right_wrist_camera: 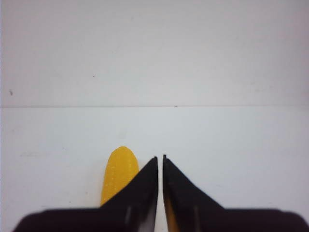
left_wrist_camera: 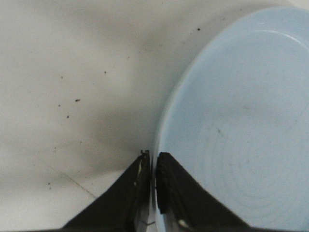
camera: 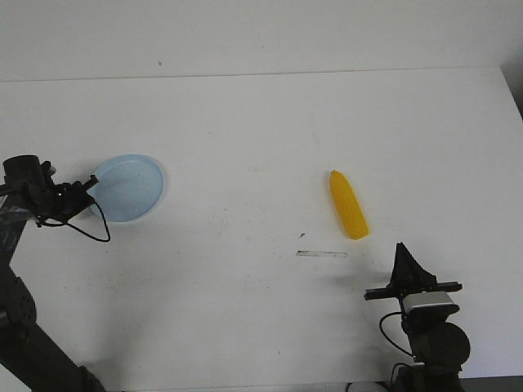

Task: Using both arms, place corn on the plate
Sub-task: 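Push the light blue plate with the left gripper toward the table center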

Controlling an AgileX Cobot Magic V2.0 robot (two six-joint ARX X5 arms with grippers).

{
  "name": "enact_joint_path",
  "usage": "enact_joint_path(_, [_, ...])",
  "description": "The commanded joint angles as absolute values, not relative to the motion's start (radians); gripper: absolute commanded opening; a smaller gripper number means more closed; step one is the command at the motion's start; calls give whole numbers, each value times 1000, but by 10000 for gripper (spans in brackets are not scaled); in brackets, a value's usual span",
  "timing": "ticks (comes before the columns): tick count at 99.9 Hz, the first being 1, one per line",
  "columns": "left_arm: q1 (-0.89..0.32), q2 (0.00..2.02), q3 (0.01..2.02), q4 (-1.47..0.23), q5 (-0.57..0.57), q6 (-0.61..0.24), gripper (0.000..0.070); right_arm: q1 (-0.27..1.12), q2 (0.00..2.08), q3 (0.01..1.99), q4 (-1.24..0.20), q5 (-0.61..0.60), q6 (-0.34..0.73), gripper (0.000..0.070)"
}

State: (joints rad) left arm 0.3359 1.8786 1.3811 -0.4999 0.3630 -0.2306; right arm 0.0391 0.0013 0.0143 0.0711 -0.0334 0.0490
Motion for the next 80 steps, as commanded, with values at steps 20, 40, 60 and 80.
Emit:
enact_joint_path(20, [340,1873,1399,-521,420,-261,0,41,1,13,81,-34,56,15])
enact_joint_path(40, [304,1800,1399,-526,465,-289,0,41,1,13,82,-34,56,15])
enact_joint_path(60, [158,1758,1399,-530,465,-299,0,41,1,13,82,-33,56,15])
enact_joint_path(80, [-53,1761,1399,-535,464,-300,1,41,1,13,82,-33,56,15])
